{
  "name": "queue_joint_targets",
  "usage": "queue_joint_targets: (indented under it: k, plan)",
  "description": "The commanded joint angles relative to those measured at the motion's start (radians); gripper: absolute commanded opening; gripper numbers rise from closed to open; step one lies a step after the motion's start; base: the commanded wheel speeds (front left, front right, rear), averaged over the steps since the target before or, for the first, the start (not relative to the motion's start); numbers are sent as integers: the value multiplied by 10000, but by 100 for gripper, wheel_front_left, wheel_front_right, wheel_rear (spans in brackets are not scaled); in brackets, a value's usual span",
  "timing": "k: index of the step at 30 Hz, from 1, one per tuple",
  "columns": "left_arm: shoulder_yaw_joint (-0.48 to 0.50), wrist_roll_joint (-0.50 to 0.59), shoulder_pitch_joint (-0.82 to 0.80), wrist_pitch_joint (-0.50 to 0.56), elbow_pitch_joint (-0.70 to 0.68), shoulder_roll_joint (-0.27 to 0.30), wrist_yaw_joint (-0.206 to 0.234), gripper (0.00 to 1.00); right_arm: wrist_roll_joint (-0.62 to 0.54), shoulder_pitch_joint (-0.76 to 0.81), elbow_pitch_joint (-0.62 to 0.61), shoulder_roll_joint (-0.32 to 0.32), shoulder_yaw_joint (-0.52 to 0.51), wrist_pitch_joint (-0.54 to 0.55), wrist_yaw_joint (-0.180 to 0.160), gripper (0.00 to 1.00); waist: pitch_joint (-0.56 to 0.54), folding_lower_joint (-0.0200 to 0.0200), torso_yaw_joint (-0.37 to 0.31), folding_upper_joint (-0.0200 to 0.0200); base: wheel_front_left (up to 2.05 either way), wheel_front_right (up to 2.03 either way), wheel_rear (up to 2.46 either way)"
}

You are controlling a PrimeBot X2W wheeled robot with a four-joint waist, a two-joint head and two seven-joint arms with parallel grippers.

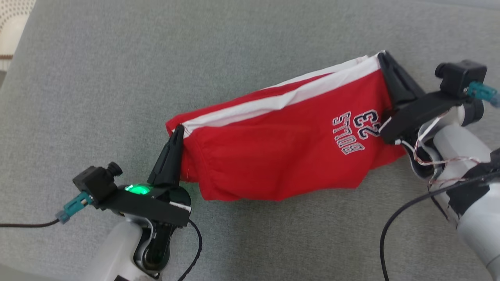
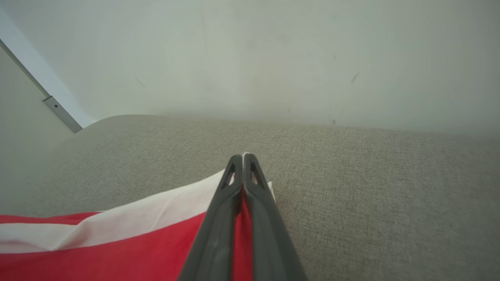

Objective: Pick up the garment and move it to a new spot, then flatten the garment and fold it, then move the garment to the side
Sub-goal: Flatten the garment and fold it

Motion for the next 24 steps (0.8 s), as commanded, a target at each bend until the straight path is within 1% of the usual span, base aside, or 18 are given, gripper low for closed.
queue_joint_targets:
  k: [1,5,12,18,20,22,23,24]
  plan:
    - [99,146,-177,-5,68,-53,2,0,-142,-280,153,60,-18,-4,3,0,429,-3,266,-2,0,0,0]
    - [286,558,-476,-5,159,-189,2,0,-206,-713,555,118,-14,-4,3,0,708,-3,357,-2,0,0,0]
    - [482,970,-867,-5,474,-368,2,0,-237,-1102,1033,235,38,-4,3,0,1008,-3,385,-2,0,0,0]
    - [992,1328,-922,-5,558,-529,2,0,-311,-1199,1176,337,-164,-4,3,0,1098,-3,337,-2,0,0,0]
    - [1043,1364,-917,-5,592,-551,2,0,-339,-1189,1219,351,-203,-4,3,0,1098,-3,325,-2,0,0,0]
    - [839,1296,-919,-5,626,-594,2,0,-353,-1192,1249,430,-261,-4,3,0,1096,-3,294,-2,0,0,0]
    - [733,1308,-930,-5,659,-548,2,7,-368,-1183,1256,460,-275,-3,3,0,1087,-3,278,-2,0,0,0]
    - [688,1250,-927,-5,688,-530,2,40,-371,-1162,1249,499,-292,-3,3,29,1073,-3,262,-2,0,0,0]
